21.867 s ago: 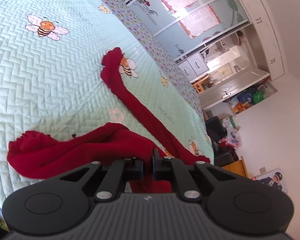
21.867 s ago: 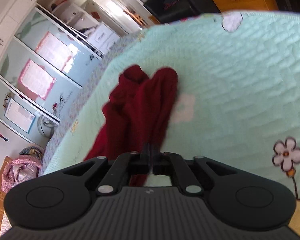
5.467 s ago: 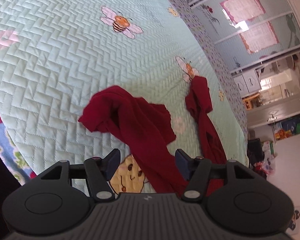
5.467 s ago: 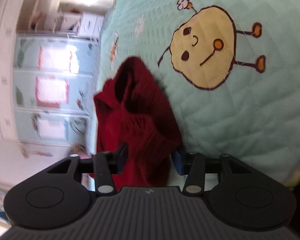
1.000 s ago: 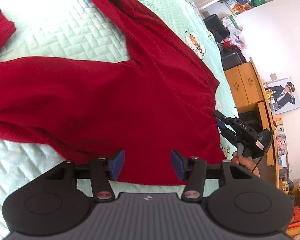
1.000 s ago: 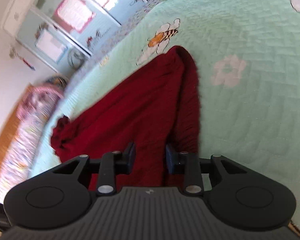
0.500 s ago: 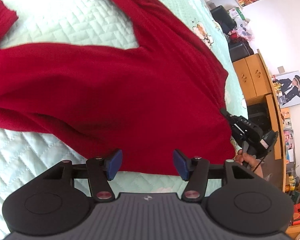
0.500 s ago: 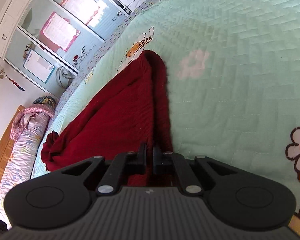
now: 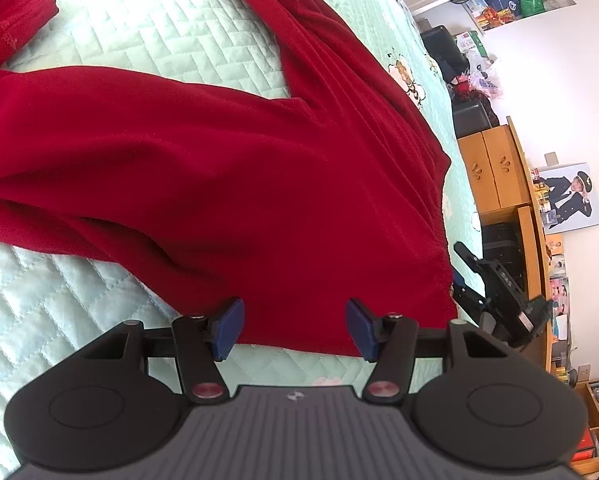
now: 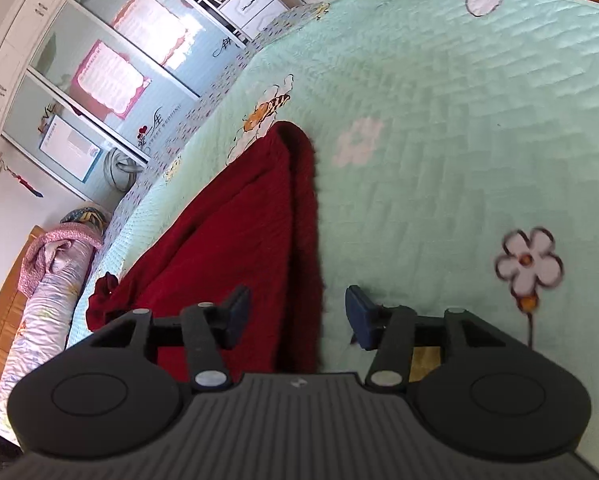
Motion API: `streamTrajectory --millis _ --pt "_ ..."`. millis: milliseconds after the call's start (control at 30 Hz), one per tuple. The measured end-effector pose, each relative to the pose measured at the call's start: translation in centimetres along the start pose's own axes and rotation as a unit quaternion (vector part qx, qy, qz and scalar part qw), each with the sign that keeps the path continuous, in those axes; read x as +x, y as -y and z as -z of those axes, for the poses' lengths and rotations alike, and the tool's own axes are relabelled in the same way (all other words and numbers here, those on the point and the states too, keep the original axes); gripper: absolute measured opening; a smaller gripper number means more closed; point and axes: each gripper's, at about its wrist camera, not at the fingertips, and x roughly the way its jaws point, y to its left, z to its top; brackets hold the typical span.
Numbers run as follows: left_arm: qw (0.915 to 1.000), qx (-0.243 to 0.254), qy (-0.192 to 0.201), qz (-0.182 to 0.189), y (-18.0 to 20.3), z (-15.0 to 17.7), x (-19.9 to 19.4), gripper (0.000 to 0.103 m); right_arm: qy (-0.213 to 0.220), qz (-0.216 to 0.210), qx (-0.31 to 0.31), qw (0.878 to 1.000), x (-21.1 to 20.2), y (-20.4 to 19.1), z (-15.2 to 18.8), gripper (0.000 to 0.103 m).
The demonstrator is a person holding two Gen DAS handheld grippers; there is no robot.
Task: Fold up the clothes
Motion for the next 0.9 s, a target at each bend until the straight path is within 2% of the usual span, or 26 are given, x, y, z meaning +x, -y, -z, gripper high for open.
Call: streamTrajectory --millis 233,300,367,500,567,667,833,900 --pt "0.9999 -0.013 -0.001 0.002 -0.4 -0.1 0.2 0.06 -0.009 -0.008 -0.046 0.999 2.6 -0.7 -0.1 0.052" --pt "1.0 -0.01 -0.001 -0.002 -0.2 -0.1 0.2 0.061 -0.01 0.001 -0.061 0.998 2.9 -1.0 -0.1 0.032" --pt "1.0 -0.006 -0.002 -0.006 0.1 -0.1 0.2 0.061 -0.01 0.005 -0.067 0.998 2.8 -1.0 0.0 0.021" --pt "0.9998 0.004 -0.004 -0.018 0.7 -0.2 0.2 0.062 0.0 0.015 -0.089 0.996 1.7 -1.8 0.0 0.012" --pt "0.9997 0.012 -0.003 -0.019 1.1 -0.2 0.0 0.062 0.017 0.02 -0.1 0.995 0.5 -2.3 -0.3 0.011" --pt "0.9997 0.02 -0.005 -0.016 1.4 -0.2 0.3 0.063 0.009 0.045 -0.093 0.995 0.9 -1.1 -0.5 0.011" --pt "0.9999 0.008 -0.006 -0.011 0.7 0.0 0.5 0.063 0.009 0.024 -0.046 0.999 0.8 0.7 -0.3 0.014" --pt "1.0 -0.003 -0.003 -0.005 0.2 0.1 0.1 0.063 0.02 0.012 -0.014 1.0 -0.8 1.3 0.1 0.021"
